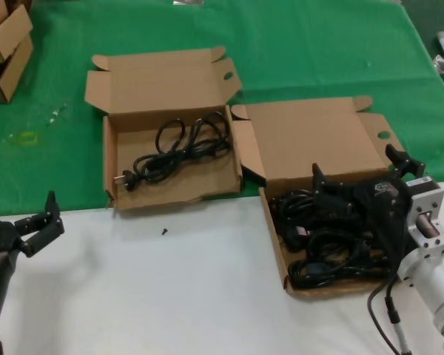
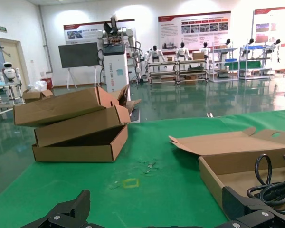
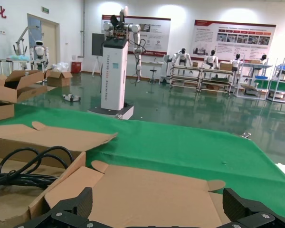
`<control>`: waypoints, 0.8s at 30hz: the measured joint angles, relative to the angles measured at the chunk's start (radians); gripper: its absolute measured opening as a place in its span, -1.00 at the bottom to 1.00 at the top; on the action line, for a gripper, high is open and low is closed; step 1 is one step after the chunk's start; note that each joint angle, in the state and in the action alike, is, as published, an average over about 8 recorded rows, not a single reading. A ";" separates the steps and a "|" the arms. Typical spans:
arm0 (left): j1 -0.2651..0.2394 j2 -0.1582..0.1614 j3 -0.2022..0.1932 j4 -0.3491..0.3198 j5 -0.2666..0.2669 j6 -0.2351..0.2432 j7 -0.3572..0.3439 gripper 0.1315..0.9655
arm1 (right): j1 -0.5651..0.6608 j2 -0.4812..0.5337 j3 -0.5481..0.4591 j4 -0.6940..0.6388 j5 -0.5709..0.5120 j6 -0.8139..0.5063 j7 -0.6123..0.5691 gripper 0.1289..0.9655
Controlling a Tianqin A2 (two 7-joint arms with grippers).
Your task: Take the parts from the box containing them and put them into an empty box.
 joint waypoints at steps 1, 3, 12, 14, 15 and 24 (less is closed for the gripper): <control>0.000 0.000 0.000 0.000 0.000 0.000 0.000 1.00 | 0.000 0.000 0.000 0.000 0.000 0.000 0.000 1.00; 0.000 0.000 0.000 0.000 0.000 0.000 0.000 1.00 | 0.000 0.000 0.000 0.000 0.000 0.000 0.000 1.00; 0.000 0.000 0.000 0.000 0.000 0.000 0.000 1.00 | 0.000 0.000 0.000 0.000 0.000 0.000 0.000 1.00; 0.000 0.000 0.000 0.000 0.000 0.000 0.000 1.00 | 0.000 0.000 0.000 0.000 0.000 0.000 0.000 1.00; 0.000 0.000 0.000 0.000 0.000 0.000 0.000 1.00 | 0.000 0.000 0.000 0.000 0.000 0.000 0.000 1.00; 0.000 0.000 0.000 0.000 0.000 0.000 0.000 1.00 | 0.000 0.000 0.000 0.000 0.000 0.000 0.000 1.00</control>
